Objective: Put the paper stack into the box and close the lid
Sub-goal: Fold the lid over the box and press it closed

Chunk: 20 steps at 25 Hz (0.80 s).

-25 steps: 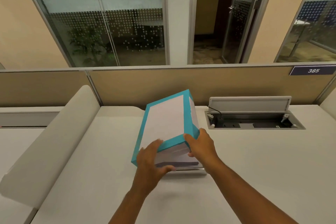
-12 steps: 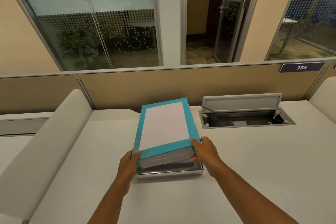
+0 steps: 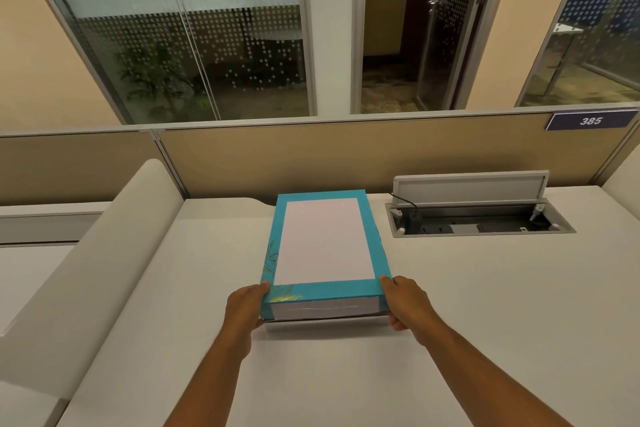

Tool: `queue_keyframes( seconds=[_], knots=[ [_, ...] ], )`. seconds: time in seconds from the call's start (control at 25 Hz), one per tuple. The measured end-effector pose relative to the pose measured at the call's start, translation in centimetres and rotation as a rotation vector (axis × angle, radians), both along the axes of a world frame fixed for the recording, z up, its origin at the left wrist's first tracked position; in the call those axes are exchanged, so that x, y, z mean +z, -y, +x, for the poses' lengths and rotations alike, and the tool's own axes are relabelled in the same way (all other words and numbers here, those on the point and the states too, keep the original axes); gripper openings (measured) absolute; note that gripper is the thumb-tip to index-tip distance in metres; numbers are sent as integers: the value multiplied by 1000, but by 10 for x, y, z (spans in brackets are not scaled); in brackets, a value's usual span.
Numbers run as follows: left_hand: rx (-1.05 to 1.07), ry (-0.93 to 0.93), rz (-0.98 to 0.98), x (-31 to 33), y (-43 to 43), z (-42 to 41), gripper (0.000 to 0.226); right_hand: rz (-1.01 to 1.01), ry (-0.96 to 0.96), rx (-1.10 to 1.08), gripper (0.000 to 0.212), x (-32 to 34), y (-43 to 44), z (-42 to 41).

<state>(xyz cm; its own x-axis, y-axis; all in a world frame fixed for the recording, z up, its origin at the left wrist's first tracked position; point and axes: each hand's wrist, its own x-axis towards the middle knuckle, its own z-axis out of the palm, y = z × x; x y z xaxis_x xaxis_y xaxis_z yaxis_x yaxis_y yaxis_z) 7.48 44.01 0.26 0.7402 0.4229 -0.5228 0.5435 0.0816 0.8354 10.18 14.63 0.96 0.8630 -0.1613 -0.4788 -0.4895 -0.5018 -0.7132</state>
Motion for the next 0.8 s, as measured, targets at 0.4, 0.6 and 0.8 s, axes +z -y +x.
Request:
queue_keyframes(
  seconds=[0.4, 0.6, 0.8],
  knots=[
    [-43, -111, -24, -13, -9, -12, 36, -160, 14, 113, 46, -22, 7, -8],
    [-16, -116, -40, -25, -12, -7, 34, -166, 15, 105, 45, -30, 8, -7],
    [-7, -137, -10, -38, -12, -4, 23, -172, 1, 99, 48, -38, 9, -5]
  ],
)
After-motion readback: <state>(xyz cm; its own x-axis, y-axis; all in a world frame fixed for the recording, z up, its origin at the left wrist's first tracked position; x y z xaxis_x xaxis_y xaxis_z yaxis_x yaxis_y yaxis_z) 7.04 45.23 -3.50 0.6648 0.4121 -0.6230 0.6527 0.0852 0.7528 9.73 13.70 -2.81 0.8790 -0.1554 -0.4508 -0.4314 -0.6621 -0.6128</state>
